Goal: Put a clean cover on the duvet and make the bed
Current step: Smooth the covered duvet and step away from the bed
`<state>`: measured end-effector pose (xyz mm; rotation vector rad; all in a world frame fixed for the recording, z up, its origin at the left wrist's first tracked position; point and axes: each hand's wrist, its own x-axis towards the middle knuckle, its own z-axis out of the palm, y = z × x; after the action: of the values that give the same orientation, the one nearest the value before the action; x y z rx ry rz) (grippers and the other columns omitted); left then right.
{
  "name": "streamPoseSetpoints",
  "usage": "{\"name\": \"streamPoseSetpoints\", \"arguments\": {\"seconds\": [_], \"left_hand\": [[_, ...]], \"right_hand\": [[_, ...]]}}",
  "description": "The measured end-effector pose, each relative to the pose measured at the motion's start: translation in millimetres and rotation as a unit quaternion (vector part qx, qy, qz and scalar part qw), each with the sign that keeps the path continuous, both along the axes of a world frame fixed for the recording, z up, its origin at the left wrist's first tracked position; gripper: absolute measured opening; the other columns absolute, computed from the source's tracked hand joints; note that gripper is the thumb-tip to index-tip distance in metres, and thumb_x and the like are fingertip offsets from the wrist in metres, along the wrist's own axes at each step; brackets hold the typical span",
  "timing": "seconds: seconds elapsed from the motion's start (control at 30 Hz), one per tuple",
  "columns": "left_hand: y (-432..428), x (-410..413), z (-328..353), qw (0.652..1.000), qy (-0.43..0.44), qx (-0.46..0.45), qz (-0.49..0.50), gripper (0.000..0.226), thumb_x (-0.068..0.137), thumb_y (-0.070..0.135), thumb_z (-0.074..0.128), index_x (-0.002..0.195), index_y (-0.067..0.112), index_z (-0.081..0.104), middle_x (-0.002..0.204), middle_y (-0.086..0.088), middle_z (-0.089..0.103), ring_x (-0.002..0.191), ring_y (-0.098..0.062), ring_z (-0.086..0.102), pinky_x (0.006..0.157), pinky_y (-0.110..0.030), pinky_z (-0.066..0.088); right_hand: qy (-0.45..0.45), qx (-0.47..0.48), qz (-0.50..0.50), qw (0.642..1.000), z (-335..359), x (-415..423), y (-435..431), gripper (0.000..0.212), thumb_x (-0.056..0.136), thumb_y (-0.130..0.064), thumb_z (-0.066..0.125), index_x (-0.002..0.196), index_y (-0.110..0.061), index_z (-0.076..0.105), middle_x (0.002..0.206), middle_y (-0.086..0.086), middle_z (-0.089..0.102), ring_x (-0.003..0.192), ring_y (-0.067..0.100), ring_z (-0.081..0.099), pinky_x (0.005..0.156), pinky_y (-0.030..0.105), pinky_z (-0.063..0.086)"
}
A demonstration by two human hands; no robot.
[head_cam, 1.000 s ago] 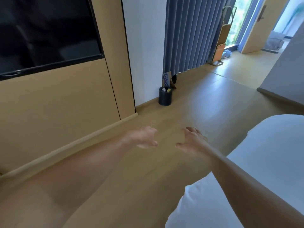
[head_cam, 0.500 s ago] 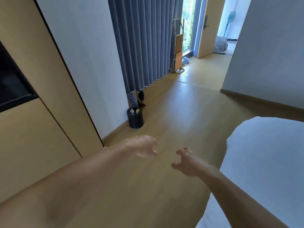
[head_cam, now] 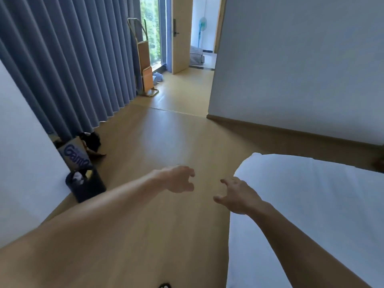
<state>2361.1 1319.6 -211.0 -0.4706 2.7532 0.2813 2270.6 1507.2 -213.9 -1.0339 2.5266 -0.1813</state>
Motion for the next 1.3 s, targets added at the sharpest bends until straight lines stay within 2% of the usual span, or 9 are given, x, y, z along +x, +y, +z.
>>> {"name": "streamPoseSetpoints", "arguments": {"seconds": [0.2, 0.4, 0.53, 0.67, 0.83, 0.97, 1.07, 1.2, 1.3], "left_hand": [[-63, -175, 15, 0.994, 0.001, 0.008, -0.111, 0.058, 0.095, 0.038, 0.055, 0.147, 0.017, 0.042, 0.137, -0.006, 0.054, 0.132, -0.027, 0.047, 0.103, -0.033, 0.042], [-57, -337, 3, 0.97, -0.017, 0.034, -0.239, 0.06, 0.093, 0.042, 0.053, 0.149, 0.024, 0.04, 0.139, -0.001, 0.052, 0.13, -0.026, 0.047, 0.103, -0.04, 0.041], [-74, -435, 1, 0.962, -0.002, 0.028, -0.272, 0.059, 0.094, 0.043, 0.053, 0.15, 0.026, 0.038, 0.146, 0.0, 0.047, 0.134, -0.025, 0.044, 0.104, -0.039, 0.04], [-126, -525, 16, 0.966, -0.013, 0.004, -0.259, 0.058, 0.094, 0.041, 0.055, 0.148, 0.024, 0.041, 0.14, -0.001, 0.052, 0.131, -0.026, 0.047, 0.104, -0.038, 0.042], [-204, -634, 27, 0.975, 0.003, -0.002, -0.223, 0.06, 0.095, 0.041, 0.055, 0.15, 0.023, 0.04, 0.144, 0.0, 0.051, 0.137, -0.024, 0.042, 0.104, -0.031, 0.036], [-252, -727, 14, 0.973, -0.014, -0.011, -0.232, 0.06, 0.096, 0.039, 0.054, 0.151, 0.023, 0.038, 0.148, -0.001, 0.047, 0.137, -0.024, 0.041, 0.104, -0.031, 0.036], [-279, -807, 8, 0.963, -0.013, -0.016, -0.27, 0.059, 0.097, 0.038, 0.053, 0.151, 0.02, 0.038, 0.151, -0.002, 0.044, 0.138, -0.025, 0.041, 0.105, -0.033, 0.038], [-294, -914, 27, 0.933, -0.041, -0.041, -0.356, 0.046, 0.101, 0.035, 0.045, 0.142, 0.013, 0.049, 0.144, -0.005, 0.049, 0.131, -0.024, 0.047, 0.095, -0.029, 0.041], [-280, -1003, 39, 0.919, -0.01, -0.035, -0.392, 0.049, 0.097, 0.041, 0.053, 0.138, 0.014, 0.052, 0.142, -0.006, 0.052, 0.128, -0.026, 0.052, 0.101, -0.035, 0.047]], "right_hand": [[0.019, -0.027, -0.137, 0.99, 16, -125, -39, 0.067, 0.092, -0.052, 0.055, 0.149, -0.022, 0.039, 0.155, 0.001, 0.038, 0.137, 0.022, 0.041, 0.108, 0.042, 0.04], [-0.002, 0.011, -0.247, 0.969, -5, -234, -40, 0.068, 0.09, -0.058, 0.057, 0.147, -0.025, 0.039, 0.153, 0.0, 0.041, 0.135, 0.024, 0.045, 0.108, 0.041, 0.042], [0.006, 0.007, -0.271, 0.962, -15, -325, -61, 0.068, 0.091, -0.055, 0.058, 0.148, -0.023, 0.039, 0.152, 0.001, 0.04, 0.135, 0.024, 0.044, 0.107, 0.04, 0.042], [-0.002, -0.005, -0.259, 0.966, -4, -426, -109, 0.063, 0.092, -0.052, 0.057, 0.145, -0.021, 0.043, 0.149, 0.001, 0.042, 0.135, 0.024, 0.042, 0.105, 0.04, 0.041], [0.0, -0.001, -0.247, 0.969, 9, -543, -177, 0.038, 0.082, -0.051, 0.055, 0.108, -0.024, 0.055, 0.132, 0.002, 0.052, 0.118, 0.024, 0.048, 0.1, 0.041, 0.044], [0.006, 0.001, -0.253, 0.968, 3, -632, -216, 0.062, 0.087, -0.053, 0.059, 0.14, -0.023, 0.048, 0.147, 0.0, 0.042, 0.135, 0.023, 0.038, 0.11, 0.041, 0.037], [0.002, 0.004, -0.29, 0.957, -9, -702, -238, 0.064, 0.091, -0.052, 0.058, 0.145, -0.022, 0.044, 0.151, 0.001, 0.037, 0.139, 0.022, 0.033, 0.112, 0.039, 0.035], [-0.016, 0.007, -0.344, 0.939, -9, -780, -255, 0.066, 0.09, -0.053, 0.059, 0.146, -0.021, 0.043, 0.152, 0.002, 0.037, 0.139, 0.024, 0.034, 0.113, 0.037, 0.033], [0.004, -0.012, -0.406, 0.914, -1, -830, -246, 0.064, 0.091, -0.053, 0.059, 0.144, -0.022, 0.045, 0.152, 0.001, 0.039, 0.138, 0.024, 0.038, 0.113, 0.038, 0.034]]}}
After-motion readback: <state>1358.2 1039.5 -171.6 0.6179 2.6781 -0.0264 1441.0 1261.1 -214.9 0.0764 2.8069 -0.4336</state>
